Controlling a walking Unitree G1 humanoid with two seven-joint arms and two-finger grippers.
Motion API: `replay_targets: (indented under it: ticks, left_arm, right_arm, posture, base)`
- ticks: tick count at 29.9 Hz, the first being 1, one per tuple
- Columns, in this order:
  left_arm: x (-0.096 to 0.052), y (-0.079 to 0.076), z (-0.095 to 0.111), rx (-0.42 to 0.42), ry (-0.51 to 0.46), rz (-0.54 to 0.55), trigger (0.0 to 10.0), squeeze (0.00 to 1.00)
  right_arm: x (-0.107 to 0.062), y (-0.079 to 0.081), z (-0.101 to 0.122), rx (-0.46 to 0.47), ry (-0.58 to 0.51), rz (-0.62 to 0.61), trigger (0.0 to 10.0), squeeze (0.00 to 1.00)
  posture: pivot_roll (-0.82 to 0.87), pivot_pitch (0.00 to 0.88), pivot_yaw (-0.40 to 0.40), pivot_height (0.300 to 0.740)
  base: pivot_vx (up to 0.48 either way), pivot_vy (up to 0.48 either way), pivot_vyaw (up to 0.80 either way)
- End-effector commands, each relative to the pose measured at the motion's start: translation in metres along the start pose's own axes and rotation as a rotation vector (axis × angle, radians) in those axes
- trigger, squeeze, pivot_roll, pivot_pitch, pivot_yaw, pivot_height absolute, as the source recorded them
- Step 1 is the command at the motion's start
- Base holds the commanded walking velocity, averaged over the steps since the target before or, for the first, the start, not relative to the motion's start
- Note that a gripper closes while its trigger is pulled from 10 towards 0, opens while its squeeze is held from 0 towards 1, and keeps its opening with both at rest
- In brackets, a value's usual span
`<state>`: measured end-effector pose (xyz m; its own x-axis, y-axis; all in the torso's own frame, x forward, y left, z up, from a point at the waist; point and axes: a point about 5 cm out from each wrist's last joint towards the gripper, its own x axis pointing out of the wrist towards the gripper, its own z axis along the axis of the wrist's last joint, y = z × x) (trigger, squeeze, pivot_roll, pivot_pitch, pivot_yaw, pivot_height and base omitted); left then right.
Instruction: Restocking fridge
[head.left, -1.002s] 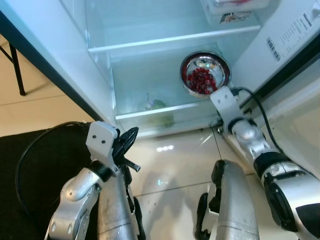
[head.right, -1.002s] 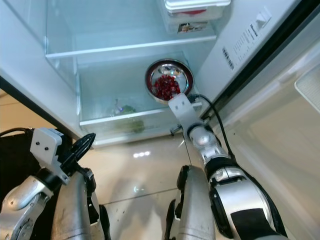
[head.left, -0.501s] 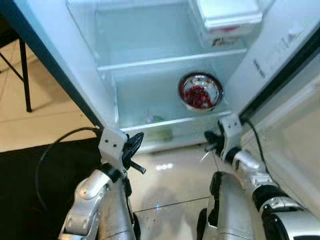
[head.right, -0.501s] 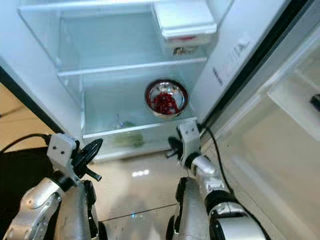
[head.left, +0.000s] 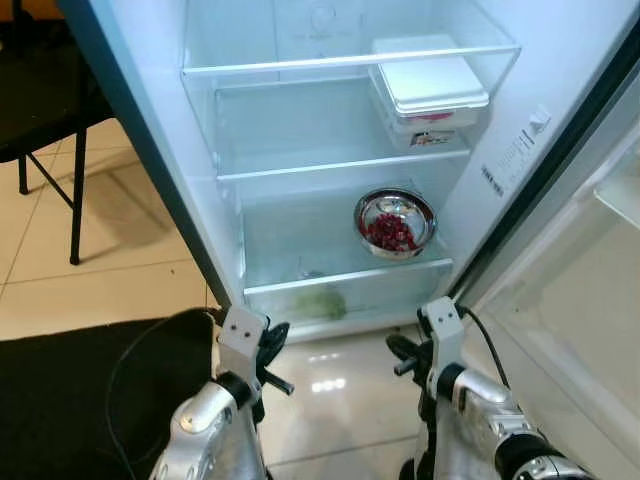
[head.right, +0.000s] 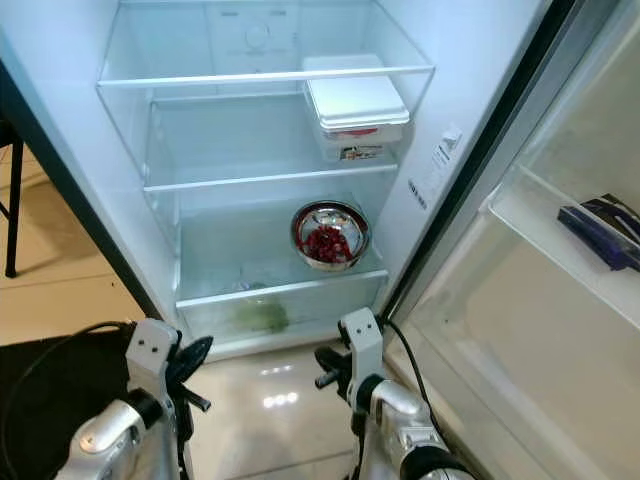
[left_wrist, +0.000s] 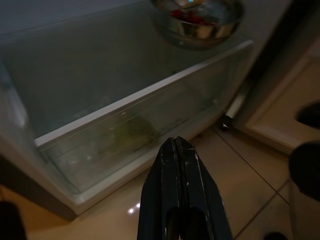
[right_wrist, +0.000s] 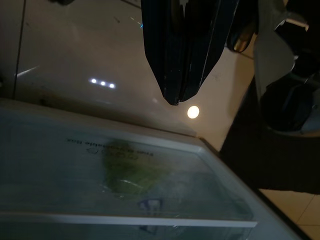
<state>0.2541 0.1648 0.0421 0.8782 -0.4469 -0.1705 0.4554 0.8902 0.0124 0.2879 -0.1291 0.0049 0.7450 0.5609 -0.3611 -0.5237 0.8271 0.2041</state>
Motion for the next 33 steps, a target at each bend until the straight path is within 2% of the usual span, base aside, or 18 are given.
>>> replay_targets:
  ticks: [1, 6, 15, 23, 25, 33]
  left_arm:
    - [-0.001, -0.002, -0.01, -0.032, 0.01, 0.023, 10.0, 0.0]
    - [0.003, -0.006, -0.018, -0.021, 0.02, 0.014, 10.0, 0.0]
    - [0.015, -0.007, -0.017, 0.006, 0.007, -0.016, 10.0, 0.0]
    - [0.017, -0.007, -0.018, 0.016, -0.005, -0.026, 10.0, 0.0]
    - [0.018, -0.006, -0.019, 0.017, -0.008, -0.031, 10.0, 0.0]
    - [0.018, -0.007, -0.023, 0.015, 0.005, -0.034, 10.0, 0.0]
  right_arm:
    - [-0.005, 0.003, -0.018, 0.011, 0.064, 0.007, 10.0, 0.0]
    - [-0.004, 0.002, -0.014, 0.021, 0.051, -0.005, 10.0, 0.0]
    - [-0.003, -0.002, -0.007, 0.031, 0.025, -0.028, 10.0, 0.0]
    - [-0.006, -0.009, -0.008, 0.036, 0.027, -0.092, 10.0, 0.0]
    - [-0.007, -0.009, -0.005, 0.045, -0.005, -0.07, 10.0, 0.0]
    - [-0.008, -0.01, -0.005, 0.05, -0.011, -0.065, 10.0, 0.0]
  posture:
    - [0.11, 0.056, -0.059, 0.414]
    - [0.11, 0.026, -0.059, 0.443]
    - [0.09, 0.009, -0.046, 0.476]
    - [0.08, 0.0, -0.036, 0.481]
    - [0.07, 0.0, -0.032, 0.485]
    - [0.06, 0.0, -0.029, 0.518]
  base:
    - [0.0, 0.0, 0.0]
    - [0.0, 0.0, 0.0]
    - [0.0, 0.0, 0.0]
    - [0.0, 0.0, 0.0]
    - [0.0, 0.0, 0.0]
    - [0.0, 0.0, 0.0]
